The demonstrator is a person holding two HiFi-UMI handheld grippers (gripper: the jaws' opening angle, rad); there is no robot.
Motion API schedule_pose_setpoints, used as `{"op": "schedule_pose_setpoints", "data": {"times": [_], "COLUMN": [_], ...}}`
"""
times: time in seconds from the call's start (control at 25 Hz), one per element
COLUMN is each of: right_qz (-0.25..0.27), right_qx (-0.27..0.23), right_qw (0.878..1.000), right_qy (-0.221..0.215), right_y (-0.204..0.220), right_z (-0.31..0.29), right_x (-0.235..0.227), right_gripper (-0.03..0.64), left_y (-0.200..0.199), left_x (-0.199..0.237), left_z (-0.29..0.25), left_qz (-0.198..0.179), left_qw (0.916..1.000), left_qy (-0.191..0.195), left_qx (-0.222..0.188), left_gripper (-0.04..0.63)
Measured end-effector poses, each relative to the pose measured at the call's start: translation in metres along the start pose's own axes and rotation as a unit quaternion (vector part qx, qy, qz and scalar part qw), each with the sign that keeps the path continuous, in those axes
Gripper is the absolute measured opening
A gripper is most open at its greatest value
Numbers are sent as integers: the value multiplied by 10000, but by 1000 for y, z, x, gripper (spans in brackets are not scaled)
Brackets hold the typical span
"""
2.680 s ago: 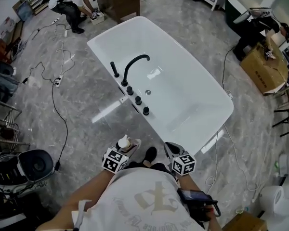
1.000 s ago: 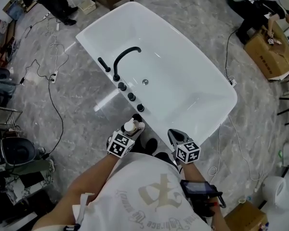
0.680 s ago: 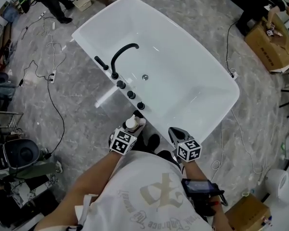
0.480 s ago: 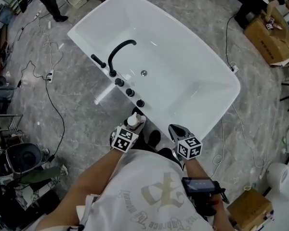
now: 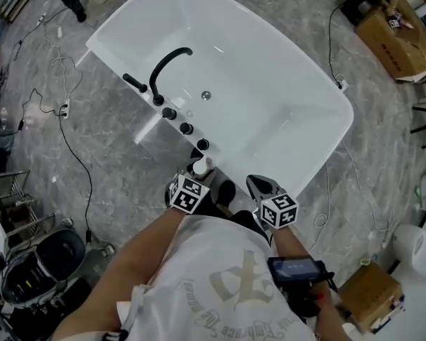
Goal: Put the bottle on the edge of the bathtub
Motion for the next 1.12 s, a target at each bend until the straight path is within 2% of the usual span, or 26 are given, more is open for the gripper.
{"op": "schedule_pose_setpoints", "data": {"times": [0.44, 1.12], "right_qz": [-24, -45], "right_qx": [53, 142], "right_qw": [10000, 9997], "right_qy": [76, 191], "right_y": [-2, 2], "right_z": [-2, 8], "right_x": [-4, -18], "right_gripper": [6, 6], "left_y": [-8, -1], "left_x": [3, 3], "left_z": [-32, -69], "left_qz": [-387, -680], "left_qw": [9991, 9970], "left_qy": [73, 34], "left_qx": [141, 356], "left_gripper": [219, 221]}}
Point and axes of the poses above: the fingertips, and each gripper's own axes: z backward along the fingers, x to its left, y out of its underside, the point moved 1 cm from there along z, backward along the fingers, and after that the axes turned 15 degrees about z, right-handed, at the moved point
